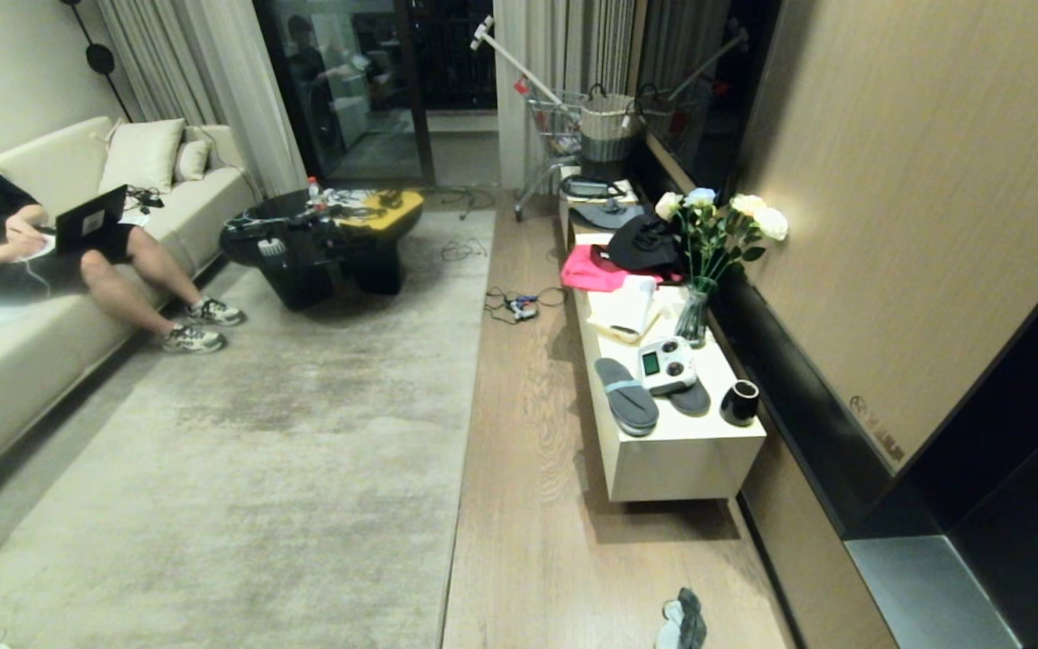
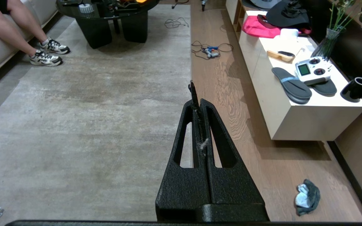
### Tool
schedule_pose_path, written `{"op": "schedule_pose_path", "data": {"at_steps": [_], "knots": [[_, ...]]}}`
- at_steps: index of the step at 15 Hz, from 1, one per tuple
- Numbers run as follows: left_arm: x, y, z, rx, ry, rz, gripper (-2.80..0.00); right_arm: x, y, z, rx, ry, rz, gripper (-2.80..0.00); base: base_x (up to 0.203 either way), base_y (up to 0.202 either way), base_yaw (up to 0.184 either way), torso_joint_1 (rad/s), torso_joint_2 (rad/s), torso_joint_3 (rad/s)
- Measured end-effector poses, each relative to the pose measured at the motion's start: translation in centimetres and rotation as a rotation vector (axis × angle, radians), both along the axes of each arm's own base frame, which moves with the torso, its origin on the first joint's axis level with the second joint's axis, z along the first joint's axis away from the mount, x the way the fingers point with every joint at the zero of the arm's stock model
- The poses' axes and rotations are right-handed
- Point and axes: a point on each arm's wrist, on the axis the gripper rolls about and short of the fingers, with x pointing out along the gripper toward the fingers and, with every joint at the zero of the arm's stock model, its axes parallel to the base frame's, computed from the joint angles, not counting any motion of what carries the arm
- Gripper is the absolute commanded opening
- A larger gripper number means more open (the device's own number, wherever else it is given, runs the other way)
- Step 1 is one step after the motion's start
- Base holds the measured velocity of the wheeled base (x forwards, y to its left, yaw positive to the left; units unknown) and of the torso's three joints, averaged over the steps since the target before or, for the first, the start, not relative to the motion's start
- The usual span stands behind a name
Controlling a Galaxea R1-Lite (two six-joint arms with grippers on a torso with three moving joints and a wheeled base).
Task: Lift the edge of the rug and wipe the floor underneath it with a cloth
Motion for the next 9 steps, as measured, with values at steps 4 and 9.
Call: {"op": "schedule_pose_path", "data": {"at_steps": [4, 9], "knots": [[0.0, 0.0, 0.0, 0.0, 0.0, 0.0, -2.8, 0.0, 0.0, 0.0, 0.0, 0.0, 0.0, -2.8, 0.0, 0.0, 0.0, 0.0, 0.0, 0.0], [0.0, 0.0, 0.0, 0.0, 0.0, 0.001, -2.8, 0.0, 0.0, 0.0, 0.0, 0.0, 0.0, -2.8, 0.0, 0.0, 0.0, 0.0, 0.0, 0.0]]}}
